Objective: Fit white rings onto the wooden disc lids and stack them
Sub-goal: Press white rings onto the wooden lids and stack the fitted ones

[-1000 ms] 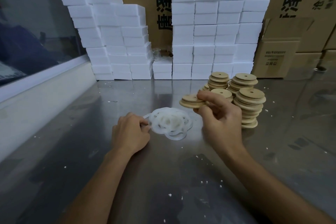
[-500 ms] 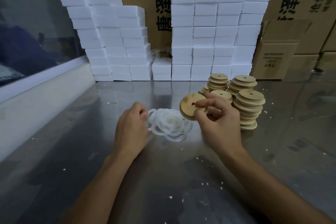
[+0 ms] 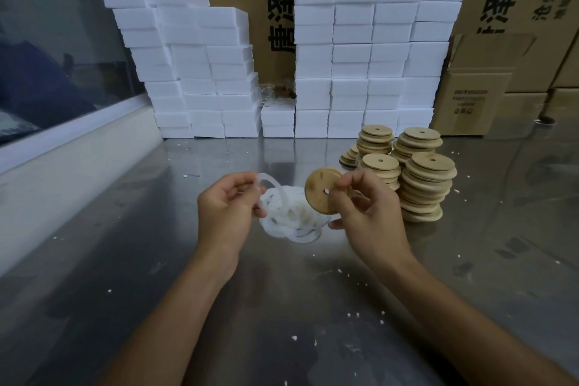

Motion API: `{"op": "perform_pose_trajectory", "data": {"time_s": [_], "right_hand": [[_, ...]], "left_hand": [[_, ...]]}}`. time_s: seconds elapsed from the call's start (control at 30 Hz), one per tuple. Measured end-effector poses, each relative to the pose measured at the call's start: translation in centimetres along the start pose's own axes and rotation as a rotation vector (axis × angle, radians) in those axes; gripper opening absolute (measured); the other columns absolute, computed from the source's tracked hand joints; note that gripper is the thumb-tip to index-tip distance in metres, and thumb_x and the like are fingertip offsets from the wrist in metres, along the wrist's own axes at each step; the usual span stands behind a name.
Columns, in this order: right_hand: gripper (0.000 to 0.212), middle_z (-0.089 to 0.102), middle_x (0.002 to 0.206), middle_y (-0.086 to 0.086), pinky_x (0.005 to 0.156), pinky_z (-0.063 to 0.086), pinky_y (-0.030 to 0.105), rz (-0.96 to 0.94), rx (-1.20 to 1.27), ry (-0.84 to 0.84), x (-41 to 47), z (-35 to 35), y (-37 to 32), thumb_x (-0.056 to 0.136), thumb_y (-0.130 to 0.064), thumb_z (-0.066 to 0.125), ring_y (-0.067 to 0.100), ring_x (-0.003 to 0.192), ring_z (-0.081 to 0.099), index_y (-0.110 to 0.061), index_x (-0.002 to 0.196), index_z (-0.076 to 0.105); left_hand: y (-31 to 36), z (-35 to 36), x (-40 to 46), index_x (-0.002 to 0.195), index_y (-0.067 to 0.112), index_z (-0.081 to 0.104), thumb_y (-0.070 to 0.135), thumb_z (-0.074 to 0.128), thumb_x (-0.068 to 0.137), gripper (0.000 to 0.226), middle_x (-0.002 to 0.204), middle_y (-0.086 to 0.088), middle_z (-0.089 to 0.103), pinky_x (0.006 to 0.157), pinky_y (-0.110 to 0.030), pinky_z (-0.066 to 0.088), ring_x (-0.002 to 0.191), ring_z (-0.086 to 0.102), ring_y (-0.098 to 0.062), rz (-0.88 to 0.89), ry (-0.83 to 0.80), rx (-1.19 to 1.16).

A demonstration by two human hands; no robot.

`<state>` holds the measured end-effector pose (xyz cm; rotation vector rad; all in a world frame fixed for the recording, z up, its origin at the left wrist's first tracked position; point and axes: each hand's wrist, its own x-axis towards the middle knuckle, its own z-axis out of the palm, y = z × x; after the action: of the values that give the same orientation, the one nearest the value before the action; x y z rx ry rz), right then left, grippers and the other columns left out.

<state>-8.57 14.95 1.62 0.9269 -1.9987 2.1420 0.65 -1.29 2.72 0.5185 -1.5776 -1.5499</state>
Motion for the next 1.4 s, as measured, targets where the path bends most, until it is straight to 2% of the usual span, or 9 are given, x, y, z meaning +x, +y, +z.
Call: {"op": "perform_pose_trajectory", "data": {"time_s": [0.17, 0.33, 0.53, 0.73, 0.87, 1.0, 1.1, 1.27, 1.4], "right_hand": [[0.019, 0.073, 0.088, 0.004, 0.066, 0.062, 0.036, 0.044, -0.003, 0.003, 0.0, 0.0, 0.1, 0.092, -0.003, 0.062, 0.022, 0.077, 0.072, -0.019, 0.085, 0.07], [0.009, 0.074, 0.09, 0.006, 0.071, 0.063, 0.04, 0.138, 0.109, -0.032, -0.1, 0.1, -0.1, 0.093, -0.013, 0.065, 0.023, 0.087, 0.073, -0.01, 0.09, 0.073], [0.019, 0.075, 0.093, 0.003, 0.071, 0.063, 0.035, 0.117, 0.095, -0.062, -0.3, 0.2, 0.2, 0.087, -0.027, 0.074, 0.02, 0.086, 0.074, -0.011, 0.096, 0.071], [0.039, 0.075, 0.095, 0.006, 0.073, 0.063, 0.042, 0.081, 0.143, -0.122, -0.1, 0.0, -0.2, 0.08, -0.04, 0.072, 0.022, 0.087, 0.074, -0.006, 0.099, 0.071], [0.022, 0.074, 0.089, 0.006, 0.072, 0.062, 0.049, 0.024, 0.062, -0.135, -0.6, 0.6, 0.0, 0.087, -0.031, 0.072, 0.027, 0.083, 0.073, -0.01, 0.092, 0.071], [0.006, 0.073, 0.085, 0.007, 0.072, 0.059, 0.055, 0.0, 0.018, -0.116, -0.5, 0.7, 0.3, 0.09, -0.017, 0.07, 0.029, 0.079, 0.071, -0.011, 0.089, 0.07], [0.006, 0.072, 0.083, 0.007, 0.068, 0.06, 0.052, -0.007, -0.008, -0.137, -0.7, 0.7, 0.5, 0.092, -0.013, 0.068, 0.028, 0.078, 0.071, -0.009, 0.088, 0.067], [0.004, 0.073, 0.076, 0.001, 0.058, 0.06, 0.031, -0.023, -0.012, -0.169, -0.9, 0.6, 0.6, 0.095, -0.011, 0.063, 0.018, 0.071, 0.072, -0.009, 0.091, 0.064], [0.006, 0.073, 0.075, 0.003, 0.055, 0.057, 0.026, 0.003, 0.015, -0.174, -0.8, 0.6, 0.5, 0.097, -0.01, 0.061, 0.016, 0.068, 0.072, -0.011, 0.091, 0.063]], "left_hand": [[0.1, 0.6, -1.1, 0.082, 0.009, 0.072, 0.005, 0.062, 0.09, 0.013, 0.064, -0.003, 0.065, 0.055, -0.025, 0.052, 0.059, 0.06, -0.013, -0.135, -0.155, -0.211], [0.0, 1.1, -1.7, 0.074, 0.016, 0.076, 0.013, 0.068, 0.077, 0.008, 0.073, -0.004, 0.071, 0.056, -0.024, 0.053, 0.066, 0.068, -0.014, -0.238, -0.243, -0.335], [0.2, 0.9, -1.7, 0.075, 0.019, 0.076, 0.017, 0.068, 0.072, 0.009, 0.079, -0.006, 0.071, 0.057, -0.027, 0.054, 0.069, 0.068, -0.015, -0.259, -0.38, -0.345], [0.3, 0.6, -1.6, 0.083, 0.011, 0.073, 0.017, 0.069, 0.072, 0.013, 0.077, -0.007, 0.069, 0.049, -0.025, 0.048, 0.065, 0.063, -0.015, -0.221, -0.334, -0.292], [-0.1, 1.1, -2.0, 0.083, 0.016, 0.075, 0.015, 0.072, 0.079, 0.005, 0.081, -0.005, 0.072, 0.051, -0.025, 0.048, 0.073, 0.066, -0.015, -0.194, -0.297, -0.208], [-0.5, 1.2, -2.0, 0.078, 0.022, 0.076, 0.015, 0.07, 0.086, 0.012, 0.086, -0.003, 0.072, 0.051, -0.026, 0.047, 0.081, 0.065, -0.019, -0.145, -0.22, -0.09], [-0.6, 1.4, -2.2, 0.074, 0.022, 0.073, 0.012, 0.07, 0.087, 0.017, 0.088, -0.007, 0.074, 0.051, -0.028, 0.053, 0.08, 0.07, -0.023, -0.149, -0.204, -0.065], [-0.7, 1.8, -2.4, 0.073, 0.014, 0.071, 0.004, 0.068, 0.087, 0.018, 0.088, -0.013, 0.073, 0.061, -0.033, 0.059, 0.078, 0.073, -0.023, -0.161, -0.17, -0.095], [-0.7, 1.9, -2.4, 0.079, 0.008, 0.068, 0.002, 0.065, 0.09, 0.013, 0.082, -0.011, 0.074, 0.058, -0.031, 0.059, 0.073, 0.073, -0.022, -0.141, -0.162, -0.072]]}}
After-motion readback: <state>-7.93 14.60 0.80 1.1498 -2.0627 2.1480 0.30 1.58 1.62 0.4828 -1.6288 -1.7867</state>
